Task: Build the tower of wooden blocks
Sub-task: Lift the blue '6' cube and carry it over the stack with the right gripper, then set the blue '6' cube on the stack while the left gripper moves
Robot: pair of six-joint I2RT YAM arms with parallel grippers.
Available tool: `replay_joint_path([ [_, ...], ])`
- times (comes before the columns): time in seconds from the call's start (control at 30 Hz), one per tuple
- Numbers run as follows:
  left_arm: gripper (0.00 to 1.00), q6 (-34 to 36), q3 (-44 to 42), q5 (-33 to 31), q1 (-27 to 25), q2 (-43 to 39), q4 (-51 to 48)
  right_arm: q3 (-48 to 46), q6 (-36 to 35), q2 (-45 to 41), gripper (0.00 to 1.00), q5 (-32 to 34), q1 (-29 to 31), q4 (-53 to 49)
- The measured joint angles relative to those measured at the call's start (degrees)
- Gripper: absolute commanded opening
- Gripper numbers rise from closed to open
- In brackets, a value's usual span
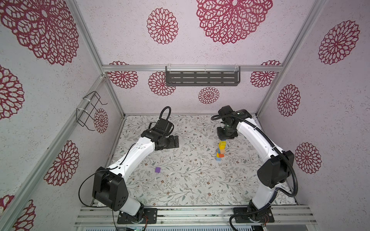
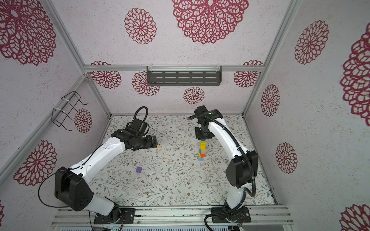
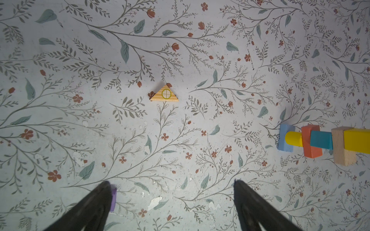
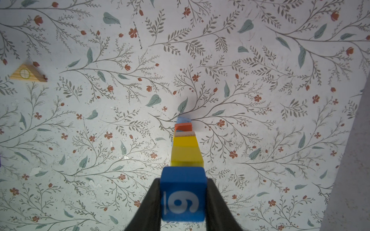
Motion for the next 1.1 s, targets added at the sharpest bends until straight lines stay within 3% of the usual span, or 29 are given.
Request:
replay_joint_path([
  [0.5,0.97,0.00,0.70,0.02,0.00,0.59,-0.20,-1.68,-0.17,0.00,0.36,0.02,0.00,0.72],
  [1.1,0.97,0.90,0.98,-0.26,0.00,0.59,-1.42,-1.68,-0.20,0.00,0.49,1.14,-0.11,0.81],
])
